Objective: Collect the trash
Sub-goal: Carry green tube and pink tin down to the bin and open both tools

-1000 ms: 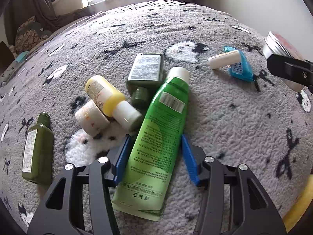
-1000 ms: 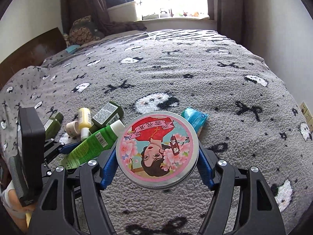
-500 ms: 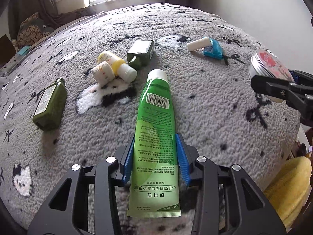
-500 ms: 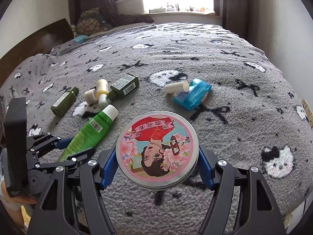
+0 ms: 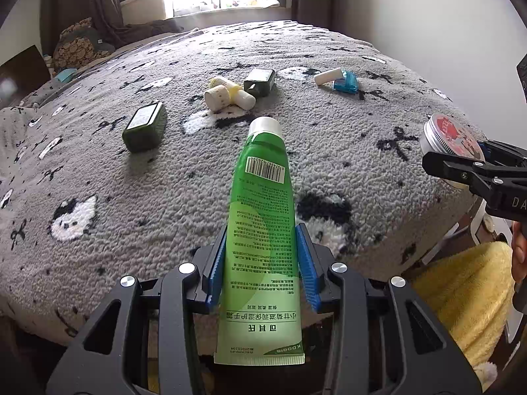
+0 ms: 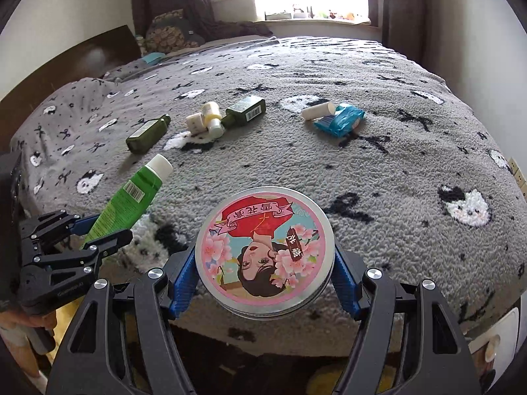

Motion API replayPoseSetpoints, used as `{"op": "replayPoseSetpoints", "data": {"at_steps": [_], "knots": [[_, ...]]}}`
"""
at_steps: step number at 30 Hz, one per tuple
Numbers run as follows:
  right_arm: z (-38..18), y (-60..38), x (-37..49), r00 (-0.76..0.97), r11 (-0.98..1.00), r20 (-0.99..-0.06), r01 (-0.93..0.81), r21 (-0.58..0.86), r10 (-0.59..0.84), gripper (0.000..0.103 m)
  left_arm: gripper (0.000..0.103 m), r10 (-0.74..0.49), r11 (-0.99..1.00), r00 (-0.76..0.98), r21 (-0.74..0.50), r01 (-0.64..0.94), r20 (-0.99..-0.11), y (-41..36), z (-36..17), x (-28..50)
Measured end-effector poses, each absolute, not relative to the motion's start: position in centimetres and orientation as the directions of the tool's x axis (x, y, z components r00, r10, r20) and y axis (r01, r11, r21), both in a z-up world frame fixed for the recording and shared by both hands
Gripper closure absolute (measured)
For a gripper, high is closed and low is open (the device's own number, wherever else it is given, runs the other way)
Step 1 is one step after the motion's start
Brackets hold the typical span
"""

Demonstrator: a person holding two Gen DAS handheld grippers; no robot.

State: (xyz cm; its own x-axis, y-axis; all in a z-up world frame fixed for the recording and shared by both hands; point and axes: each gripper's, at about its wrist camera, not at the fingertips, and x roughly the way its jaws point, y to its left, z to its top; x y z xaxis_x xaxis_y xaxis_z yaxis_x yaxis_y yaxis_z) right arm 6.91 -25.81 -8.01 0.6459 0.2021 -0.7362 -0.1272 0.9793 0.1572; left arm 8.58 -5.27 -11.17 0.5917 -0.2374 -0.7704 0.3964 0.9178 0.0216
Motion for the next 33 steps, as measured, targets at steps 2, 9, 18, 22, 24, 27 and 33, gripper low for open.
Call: {"op": "replayPoseSetpoints", "data": {"at_steps": [2, 9, 18, 22, 24, 27, 33], "knots": [[-7.8, -25.6, 5.9, 0.651, 0.980, -0.732, -0.131, 0.151, 0.200, 0.033, 0.065, -0.238, 0.919, 0.601, 0.024, 0.394, -0.763, -4.7, -10.9, 7.0], [-8.2, -25.3, 1.7, 0.650, 0.979, -0.732, -0.138, 0.152, 0.205, 0.033, 0.065, -0.236, 0.922, 0.603, 0.021, 0.386, -0.762, -3.3, -10.8, 1.7], [-12.3, -24.7, -2.5, 0.566, 0.984, -0.805, -0.107, 0.144, 0.179, 0.033, 0.065, -0.212, 0.927, 0.509, -0.007, 0.374, -0.835, -2.5, -14.4, -3.1], [-15.0, -24.2, -3.3, 0.486, 0.977, -0.847, -0.117, 0.181, 0.215, 0.033, 0.065, -0.214, 0.915, 0.453, -0.016, 0.402, -0.866, -3.0, -16.5, -4.6], [-15.6, -24.0, -3.5, 0.470, 0.975, -0.855, -0.119, 0.186, 0.220, 0.033, 0.065, -0.214, 0.912, 0.418, -0.028, 0.409, -0.883, -3.2, -17.7, -4.9], [-17.3, -23.1, -3.6, 0.427, 0.971, -0.872, -0.128, 0.202, 0.238, 0.033, 0.065, -0.214, 0.906, 0.369, -0.042, 0.422, -0.905, -3.4, -19.5, -5.2], [-19.8, -21.9, -3.2, 0.338, 0.962, -0.902, -0.143, 0.232, 0.268, 0.033, 0.065, -0.212, 0.895, 0.270, -0.076, 0.439, -0.939, -3.8, -23.2, -4.7]]}}
